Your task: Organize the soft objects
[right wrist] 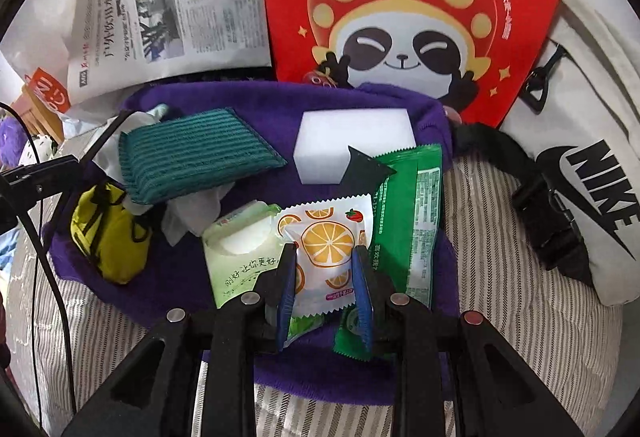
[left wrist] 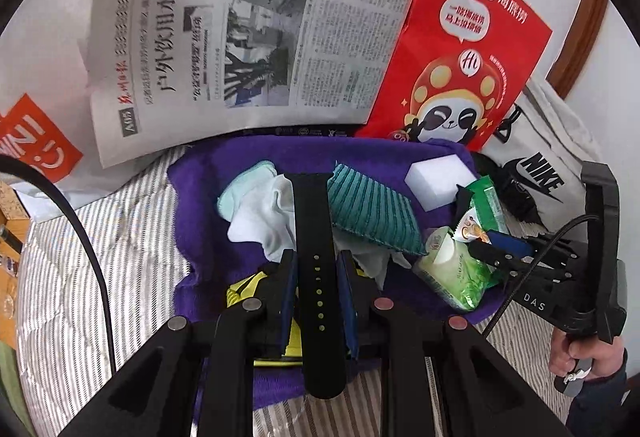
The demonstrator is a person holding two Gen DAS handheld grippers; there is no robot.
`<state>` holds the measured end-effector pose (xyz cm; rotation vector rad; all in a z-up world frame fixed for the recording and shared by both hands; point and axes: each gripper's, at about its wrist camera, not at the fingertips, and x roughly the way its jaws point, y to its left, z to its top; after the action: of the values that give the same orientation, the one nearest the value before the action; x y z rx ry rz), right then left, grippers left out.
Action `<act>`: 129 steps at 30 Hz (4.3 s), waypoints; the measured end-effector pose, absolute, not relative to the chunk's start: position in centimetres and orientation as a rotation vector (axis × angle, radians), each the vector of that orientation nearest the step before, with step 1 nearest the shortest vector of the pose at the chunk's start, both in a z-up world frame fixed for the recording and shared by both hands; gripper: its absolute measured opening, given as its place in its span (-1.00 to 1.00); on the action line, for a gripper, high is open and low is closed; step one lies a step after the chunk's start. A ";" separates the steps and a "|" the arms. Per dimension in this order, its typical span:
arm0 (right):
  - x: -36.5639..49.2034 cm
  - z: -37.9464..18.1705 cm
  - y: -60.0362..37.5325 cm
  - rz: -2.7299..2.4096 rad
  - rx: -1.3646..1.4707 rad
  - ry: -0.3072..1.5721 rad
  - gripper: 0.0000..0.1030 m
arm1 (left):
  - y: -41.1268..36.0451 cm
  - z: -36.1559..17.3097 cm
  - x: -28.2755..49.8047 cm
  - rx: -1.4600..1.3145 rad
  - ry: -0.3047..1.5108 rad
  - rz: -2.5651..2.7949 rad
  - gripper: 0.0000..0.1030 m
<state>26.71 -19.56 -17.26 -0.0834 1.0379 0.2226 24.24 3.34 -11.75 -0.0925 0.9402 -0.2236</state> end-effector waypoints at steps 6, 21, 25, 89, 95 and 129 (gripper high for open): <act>26.9 -17.9 -19.5 0.233 -0.086 1.034 -0.45 | 3.0 -13.7 25.5 -0.091 0.976 -0.225 -0.62; 26.5 -17.8 -20.6 0.301 -0.021 1.030 -0.08 | 2.9 -15.4 26.1 -0.110 1.025 -0.249 -0.09; 26.1 -17.0 -20.9 0.308 -0.009 1.010 0.31 | 2.8 -15.5 25.7 -0.114 1.038 -0.251 -0.01; 3.5 -3.3 -21.6 0.081 0.016 0.932 0.96 | -1.2 -2.2 2.2 0.008 0.876 -0.058 0.96; 3.1 -3.1 -21.6 0.084 0.012 0.923 0.96 | -0.9 -2.1 2.0 0.006 0.878 -0.043 0.96; 1.8 -2.2 -22.2 0.087 0.013 0.901 0.96 | -0.9 -1.6 1.1 0.025 0.883 -0.020 0.96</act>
<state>1.80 -22.19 -2.17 0.0130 0.9012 0.0869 1.07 -0.94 -1.57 0.0245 0.8832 -0.0195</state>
